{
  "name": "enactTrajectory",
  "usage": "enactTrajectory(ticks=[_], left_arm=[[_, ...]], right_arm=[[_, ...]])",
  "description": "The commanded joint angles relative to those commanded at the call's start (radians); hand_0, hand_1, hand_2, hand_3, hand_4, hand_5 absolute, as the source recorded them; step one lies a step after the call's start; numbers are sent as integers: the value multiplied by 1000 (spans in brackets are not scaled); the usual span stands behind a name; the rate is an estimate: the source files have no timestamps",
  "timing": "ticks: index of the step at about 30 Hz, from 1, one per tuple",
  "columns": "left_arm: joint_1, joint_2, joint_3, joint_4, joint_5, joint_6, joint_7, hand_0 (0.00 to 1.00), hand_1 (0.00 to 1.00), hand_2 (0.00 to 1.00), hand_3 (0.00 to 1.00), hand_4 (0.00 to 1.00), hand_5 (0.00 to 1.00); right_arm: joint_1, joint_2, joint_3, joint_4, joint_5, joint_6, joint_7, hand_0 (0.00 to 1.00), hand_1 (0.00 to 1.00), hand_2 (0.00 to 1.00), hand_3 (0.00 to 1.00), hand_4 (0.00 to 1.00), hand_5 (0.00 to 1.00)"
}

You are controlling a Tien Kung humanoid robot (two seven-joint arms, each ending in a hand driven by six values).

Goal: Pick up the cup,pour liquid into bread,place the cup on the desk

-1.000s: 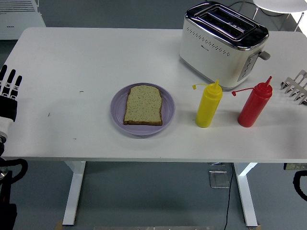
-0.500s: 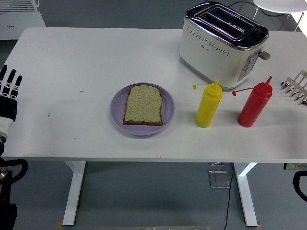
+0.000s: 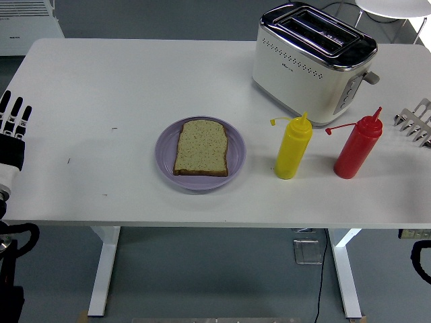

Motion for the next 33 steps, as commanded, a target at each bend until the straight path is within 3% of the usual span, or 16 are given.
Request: enactTrajectory(ticks=[33], left_arm=[[4,1,3,0,-1,1,-1,812,743,729,720,515,998]], right_arm=[[-3,2,-1,-1,4,-2,2,811,725,760,760,568,393]])
